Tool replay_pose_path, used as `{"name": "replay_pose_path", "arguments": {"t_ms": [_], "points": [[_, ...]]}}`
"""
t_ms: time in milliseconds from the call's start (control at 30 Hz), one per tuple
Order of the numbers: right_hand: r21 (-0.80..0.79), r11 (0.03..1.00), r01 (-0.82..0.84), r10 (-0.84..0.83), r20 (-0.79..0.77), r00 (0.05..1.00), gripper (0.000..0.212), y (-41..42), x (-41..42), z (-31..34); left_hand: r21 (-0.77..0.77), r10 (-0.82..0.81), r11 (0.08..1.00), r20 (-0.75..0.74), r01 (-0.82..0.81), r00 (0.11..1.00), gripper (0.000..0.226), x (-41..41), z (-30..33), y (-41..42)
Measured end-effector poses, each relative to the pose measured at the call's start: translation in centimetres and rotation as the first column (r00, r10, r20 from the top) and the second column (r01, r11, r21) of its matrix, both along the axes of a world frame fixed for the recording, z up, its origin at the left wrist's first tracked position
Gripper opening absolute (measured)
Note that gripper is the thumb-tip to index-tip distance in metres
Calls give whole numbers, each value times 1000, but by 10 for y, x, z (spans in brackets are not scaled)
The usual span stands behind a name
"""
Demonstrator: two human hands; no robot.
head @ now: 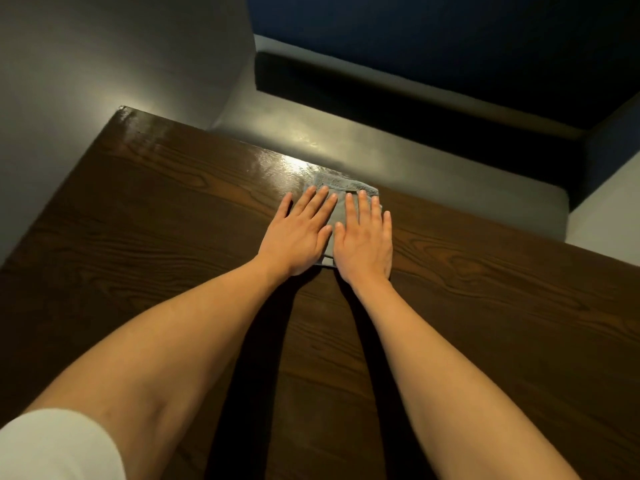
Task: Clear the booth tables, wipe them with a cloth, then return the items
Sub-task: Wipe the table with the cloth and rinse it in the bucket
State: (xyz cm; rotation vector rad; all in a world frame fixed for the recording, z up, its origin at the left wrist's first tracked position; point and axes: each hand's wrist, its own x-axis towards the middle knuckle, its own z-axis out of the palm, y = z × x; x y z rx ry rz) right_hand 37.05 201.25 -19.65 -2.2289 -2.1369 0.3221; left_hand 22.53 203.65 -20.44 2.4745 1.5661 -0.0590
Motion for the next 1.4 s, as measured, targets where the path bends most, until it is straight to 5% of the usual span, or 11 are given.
{"name": "replay_pose_path", "arguments": {"t_ms": [500, 1400], "points": [[1, 995, -99, 99, -6, 995, 60, -56, -36, -2, 32, 84, 996, 14, -84, 996, 62, -39, -7, -65], [-12, 924, 382, -378, 105, 920, 59, -276, 254, -4, -76, -344, 933, 93, 352, 934, 61, 274, 8, -228]]}}
